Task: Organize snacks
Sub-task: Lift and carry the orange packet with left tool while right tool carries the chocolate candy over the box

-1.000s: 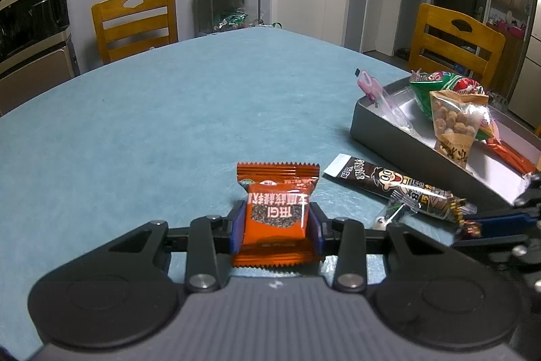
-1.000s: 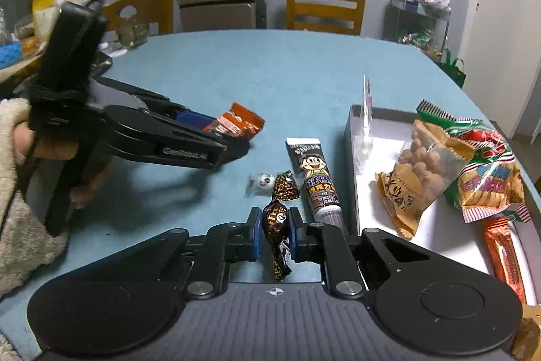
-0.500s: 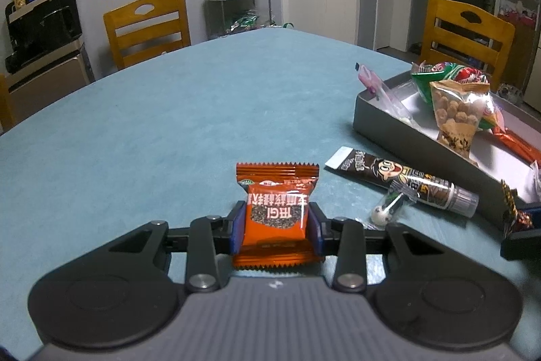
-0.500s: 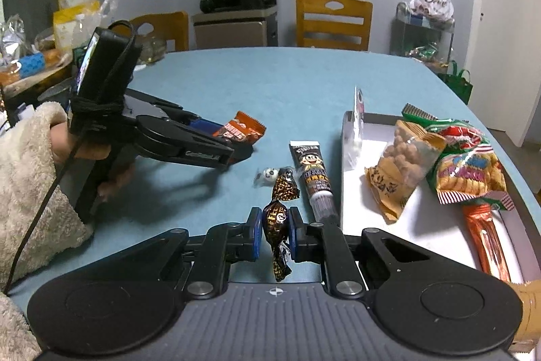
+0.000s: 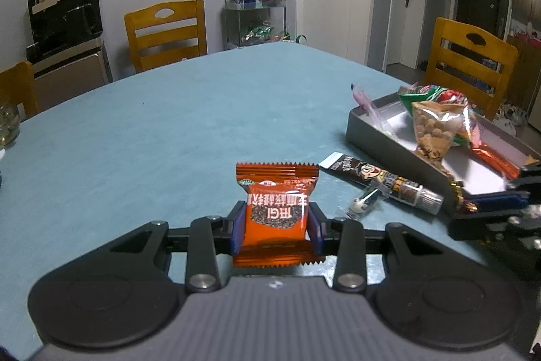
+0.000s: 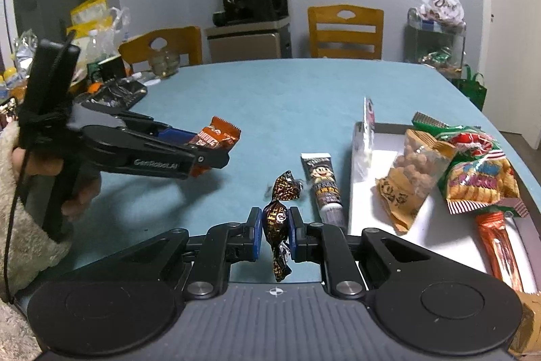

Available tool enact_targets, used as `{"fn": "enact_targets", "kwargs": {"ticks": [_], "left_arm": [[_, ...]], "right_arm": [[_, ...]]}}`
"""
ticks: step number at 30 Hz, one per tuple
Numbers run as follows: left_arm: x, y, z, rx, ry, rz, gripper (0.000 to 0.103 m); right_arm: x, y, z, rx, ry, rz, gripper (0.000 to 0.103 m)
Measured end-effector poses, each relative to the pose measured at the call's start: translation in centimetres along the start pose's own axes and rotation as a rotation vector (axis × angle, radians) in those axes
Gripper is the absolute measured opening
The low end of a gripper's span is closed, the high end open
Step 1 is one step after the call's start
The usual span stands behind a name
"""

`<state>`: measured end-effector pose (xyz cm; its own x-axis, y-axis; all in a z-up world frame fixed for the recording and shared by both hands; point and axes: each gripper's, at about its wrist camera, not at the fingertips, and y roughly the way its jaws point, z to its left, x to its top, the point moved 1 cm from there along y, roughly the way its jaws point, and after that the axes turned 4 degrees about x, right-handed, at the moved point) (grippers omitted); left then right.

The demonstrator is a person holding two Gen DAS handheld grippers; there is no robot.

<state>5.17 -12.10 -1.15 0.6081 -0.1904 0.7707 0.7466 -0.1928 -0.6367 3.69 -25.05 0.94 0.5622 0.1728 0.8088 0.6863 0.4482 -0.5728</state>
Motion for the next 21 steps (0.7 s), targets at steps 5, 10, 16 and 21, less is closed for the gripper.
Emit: {"fn": "enact_targets", "kwargs": {"ticks": [5, 10, 16, 21], "left_arm": [[0.3, -2.0, 0.0, -0.003, -0.001, -0.039, 0.035], [1.0, -3.4, -0.4, -0.017, 0.008, -0.072, 0.035], [2.0, -4.2, -1.5, -0.038, 0.037, -0.096, 0.035], [2.8, -4.8, -2.9, -0.064, 0.063, -0.115, 0.035]], "right_arm": [[0.6, -0.4, 0.0, 0.013, -0.002, -0.020, 0.018], [0.9, -1.1, -0.4, 0.007, 0.000, -0.046, 0.018], [1.3, -2.7, -2.1, -0.035, 0.020, -0.093, 0.018], [1.5, -4.3, -4.2, -0.087, 0.047, -0.138, 0.018]]}}
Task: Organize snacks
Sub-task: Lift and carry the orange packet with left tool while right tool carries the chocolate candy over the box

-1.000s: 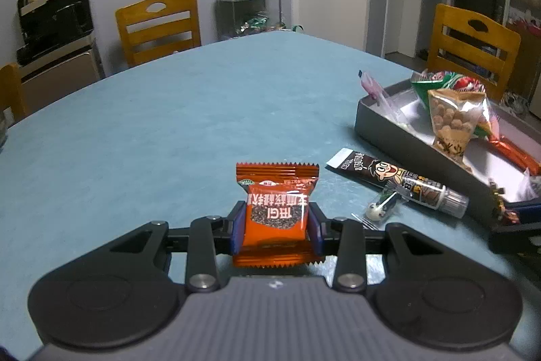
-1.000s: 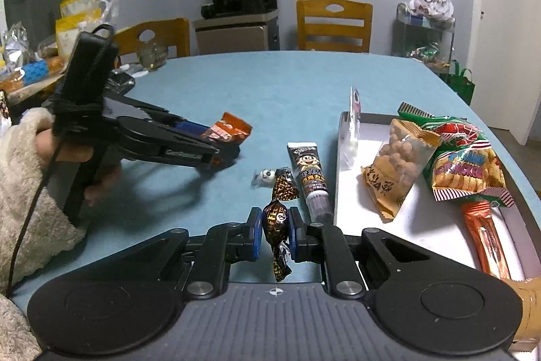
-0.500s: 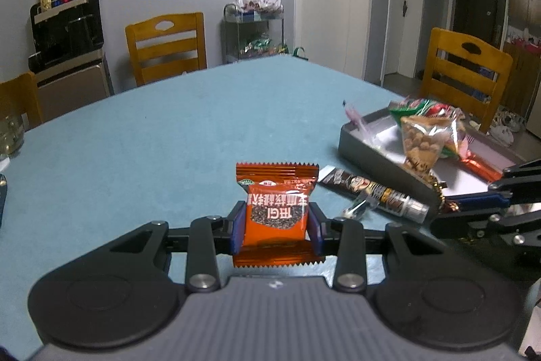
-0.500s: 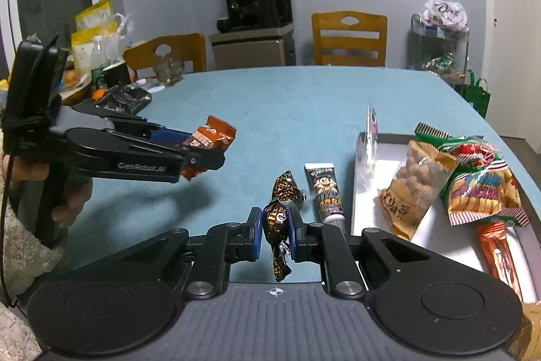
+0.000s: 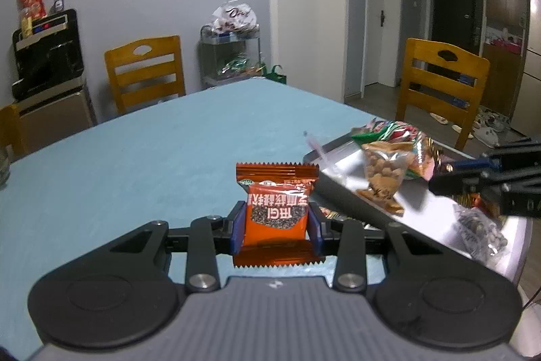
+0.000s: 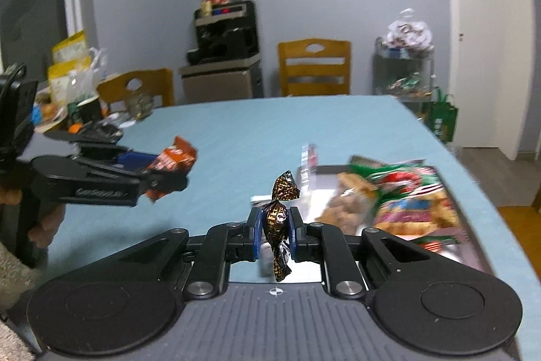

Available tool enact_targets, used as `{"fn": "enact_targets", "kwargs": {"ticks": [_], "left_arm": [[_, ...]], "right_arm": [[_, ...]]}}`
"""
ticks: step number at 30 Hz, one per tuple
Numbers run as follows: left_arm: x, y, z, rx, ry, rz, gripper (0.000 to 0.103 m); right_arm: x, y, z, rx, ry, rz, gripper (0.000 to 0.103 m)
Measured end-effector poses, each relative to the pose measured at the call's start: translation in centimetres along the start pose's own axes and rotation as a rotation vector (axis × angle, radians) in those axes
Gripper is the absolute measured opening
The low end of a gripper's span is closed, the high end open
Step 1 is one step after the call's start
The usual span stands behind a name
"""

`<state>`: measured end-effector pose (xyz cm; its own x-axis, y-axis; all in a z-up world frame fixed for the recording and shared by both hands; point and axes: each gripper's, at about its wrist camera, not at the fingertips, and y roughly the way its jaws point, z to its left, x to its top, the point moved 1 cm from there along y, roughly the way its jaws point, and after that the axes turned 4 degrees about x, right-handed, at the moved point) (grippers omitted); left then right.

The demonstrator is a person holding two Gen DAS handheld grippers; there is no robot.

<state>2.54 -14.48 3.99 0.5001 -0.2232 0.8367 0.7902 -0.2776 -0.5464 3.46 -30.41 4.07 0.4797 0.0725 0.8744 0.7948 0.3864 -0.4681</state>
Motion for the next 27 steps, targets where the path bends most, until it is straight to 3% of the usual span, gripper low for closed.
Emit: {"fn": "enact_targets", "kwargs": {"ticks": [27], "left_arm": [[3.2, 2.7, -9.6, -0.177, 0.139, -0.009, 0.035]], "right_arm": [[-2.1, -4.0, -8.2, -0.156, 0.124, -0.090, 0.018]]}}
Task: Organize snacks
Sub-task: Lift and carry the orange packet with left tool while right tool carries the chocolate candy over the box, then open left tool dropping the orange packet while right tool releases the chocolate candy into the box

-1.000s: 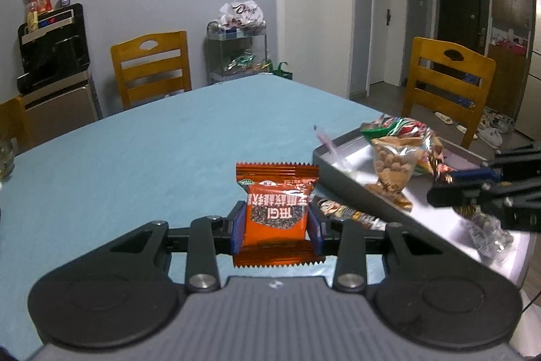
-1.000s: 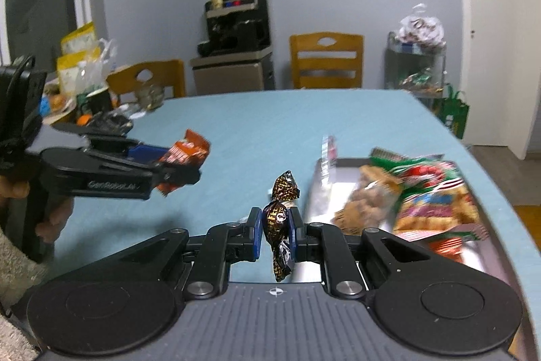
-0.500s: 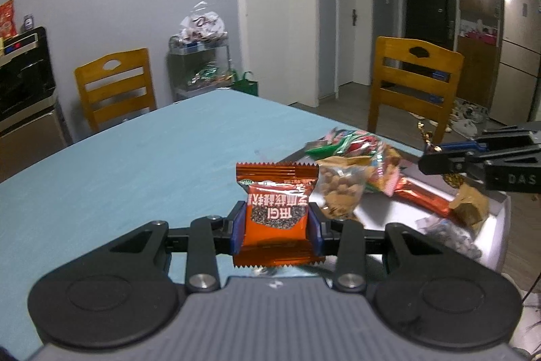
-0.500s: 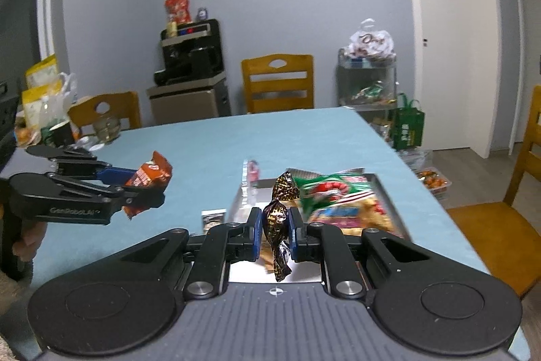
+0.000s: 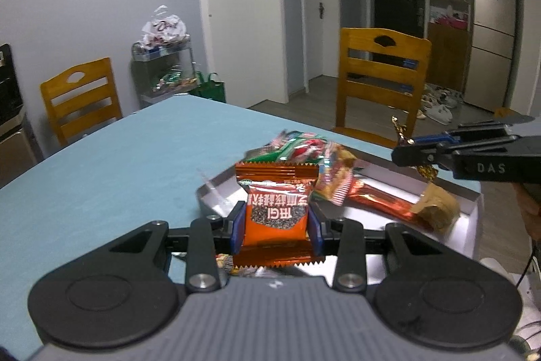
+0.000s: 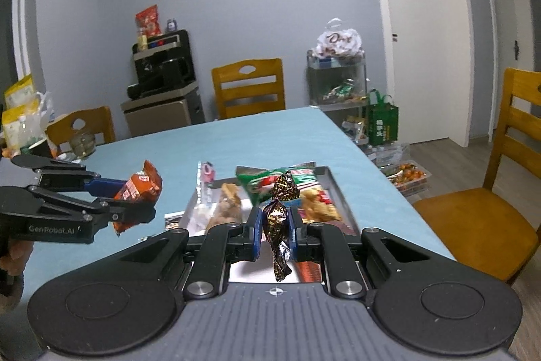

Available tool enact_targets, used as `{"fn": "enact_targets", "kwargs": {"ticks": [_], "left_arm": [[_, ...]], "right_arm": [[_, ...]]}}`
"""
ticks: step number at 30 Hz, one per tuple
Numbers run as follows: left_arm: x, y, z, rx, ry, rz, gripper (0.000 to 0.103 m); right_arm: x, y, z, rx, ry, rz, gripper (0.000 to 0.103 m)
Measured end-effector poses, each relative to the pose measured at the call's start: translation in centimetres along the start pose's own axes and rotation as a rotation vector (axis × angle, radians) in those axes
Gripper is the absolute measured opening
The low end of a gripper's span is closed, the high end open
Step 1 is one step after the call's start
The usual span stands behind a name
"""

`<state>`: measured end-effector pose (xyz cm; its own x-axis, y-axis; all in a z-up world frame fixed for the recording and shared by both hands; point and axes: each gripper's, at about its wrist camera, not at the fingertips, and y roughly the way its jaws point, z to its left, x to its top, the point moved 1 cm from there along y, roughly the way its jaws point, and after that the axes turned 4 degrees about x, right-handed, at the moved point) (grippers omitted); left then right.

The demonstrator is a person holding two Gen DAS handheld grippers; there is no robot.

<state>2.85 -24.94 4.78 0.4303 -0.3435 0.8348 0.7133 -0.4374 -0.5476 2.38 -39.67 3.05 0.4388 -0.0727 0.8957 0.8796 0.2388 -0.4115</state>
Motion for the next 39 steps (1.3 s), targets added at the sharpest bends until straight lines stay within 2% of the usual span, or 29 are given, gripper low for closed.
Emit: {"fn": "enact_targets", "kwargs": {"ticks": [8, 16, 28, 39], "left_arm": [[0.1, 1.6, -2.9, -0.071, 0.042, 0.018, 0.036], [0.1, 3.4, -5.9, -0.136, 0.074, 0.043, 0.036], [0.6, 7.1, -7.8, -0.177, 0.066, 0.085, 0.036], [0.6, 8.3, -8.4, -0.173, 0.074, 0.108, 0.036]], "right_arm": [[-0.8, -0.4, -1.8, -0.033, 0.032, 0.006, 0.018], [-2.2, 1.2, -2.6, -0.045, 0.044, 0.065, 0.018], [-3.2, 3.9, -3.1, -0.133, -0.010, 0.116, 0.018], [-3.3, 3.9, -4.0, -0.126, 0.000, 0.111, 0.018]]}}
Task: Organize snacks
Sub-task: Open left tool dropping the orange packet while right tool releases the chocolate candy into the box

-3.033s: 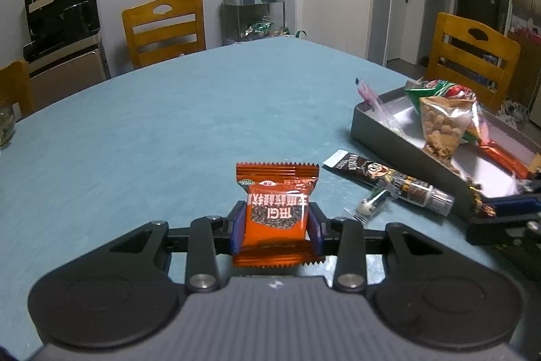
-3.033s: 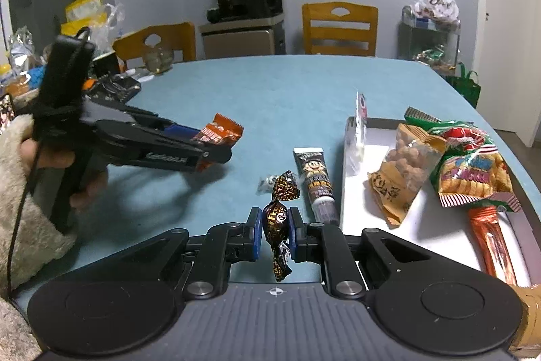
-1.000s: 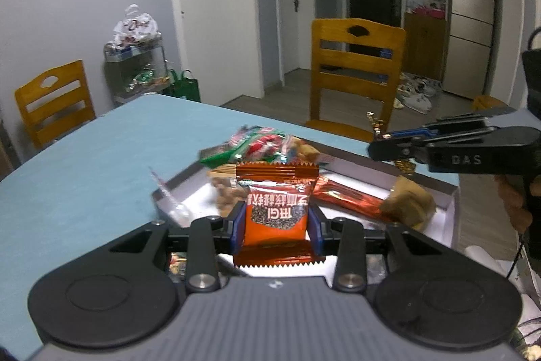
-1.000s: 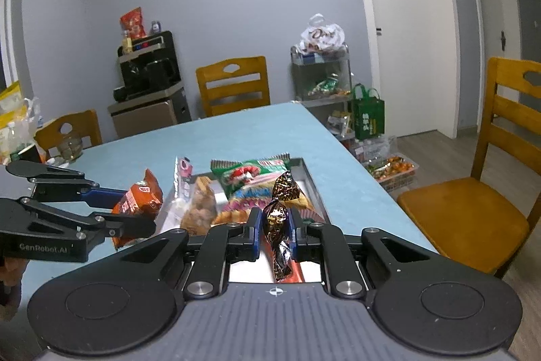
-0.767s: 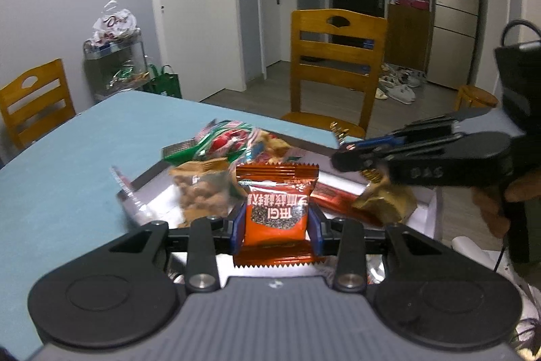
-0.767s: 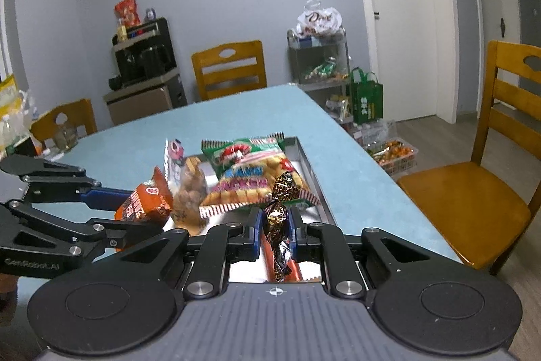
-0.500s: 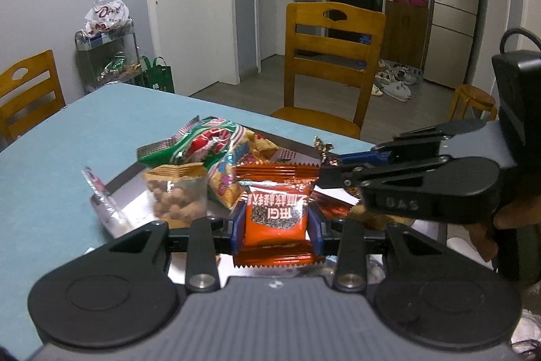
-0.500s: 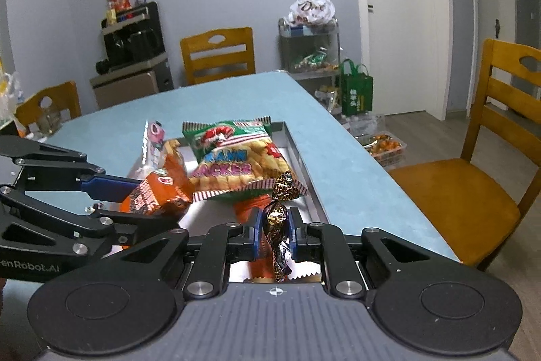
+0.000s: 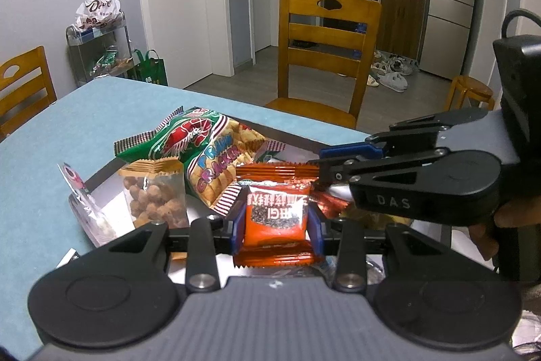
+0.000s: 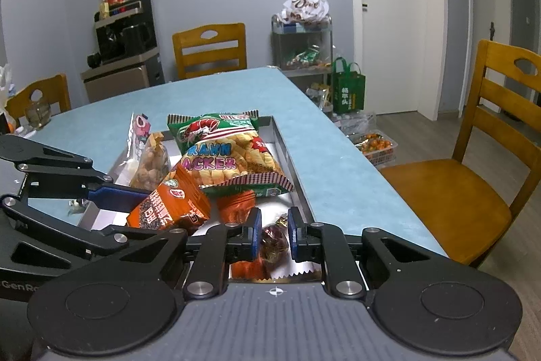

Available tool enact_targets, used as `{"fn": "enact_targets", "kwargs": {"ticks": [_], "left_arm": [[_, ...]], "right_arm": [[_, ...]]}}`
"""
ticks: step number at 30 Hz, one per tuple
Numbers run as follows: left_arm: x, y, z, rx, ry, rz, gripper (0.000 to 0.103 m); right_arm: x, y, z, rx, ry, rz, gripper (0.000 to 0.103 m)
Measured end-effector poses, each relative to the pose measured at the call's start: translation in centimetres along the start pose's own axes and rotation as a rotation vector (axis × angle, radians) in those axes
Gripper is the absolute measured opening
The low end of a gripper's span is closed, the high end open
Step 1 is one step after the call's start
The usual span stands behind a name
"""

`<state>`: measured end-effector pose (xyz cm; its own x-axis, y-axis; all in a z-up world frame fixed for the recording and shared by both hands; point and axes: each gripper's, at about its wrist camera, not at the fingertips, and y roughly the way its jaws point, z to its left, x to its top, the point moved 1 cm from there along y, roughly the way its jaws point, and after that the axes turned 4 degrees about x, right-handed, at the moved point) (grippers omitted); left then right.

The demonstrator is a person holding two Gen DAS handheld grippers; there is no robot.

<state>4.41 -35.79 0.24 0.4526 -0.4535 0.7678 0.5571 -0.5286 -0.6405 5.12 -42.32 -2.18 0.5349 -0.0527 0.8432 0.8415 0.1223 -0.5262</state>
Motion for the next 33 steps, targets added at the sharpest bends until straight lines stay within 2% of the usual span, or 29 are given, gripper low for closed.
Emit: {"fn": "enact_targets", "kwargs": {"ticks": [24, 27, 32, 33], "left_arm": [[-0.1, 0.1, 0.1, -0.018, 0.000, -0.008, 0.038], [-0.1, -0.3, 0.2, -0.014, 0.000, -0.022, 0.046], [0.0, -1.3, 0.2, -0.006, -0.005, -0.044, 0.064], [-0.1, -1.6, 0.3, -0.005, -0.006, -0.049, 0.065]], "right_arm": [[0.4, -1.1, 0.3, -0.010, 0.009, -0.040, 0.020], [0.5, -1.2, 0.3, -0.013, 0.010, -0.044, 0.022], [0.7, -1.4, 0.6, -0.013, 0.013, -0.050, 0.034], [0.7, -1.5, 0.7, -0.012, 0.014, -0.053, 0.038]]}}
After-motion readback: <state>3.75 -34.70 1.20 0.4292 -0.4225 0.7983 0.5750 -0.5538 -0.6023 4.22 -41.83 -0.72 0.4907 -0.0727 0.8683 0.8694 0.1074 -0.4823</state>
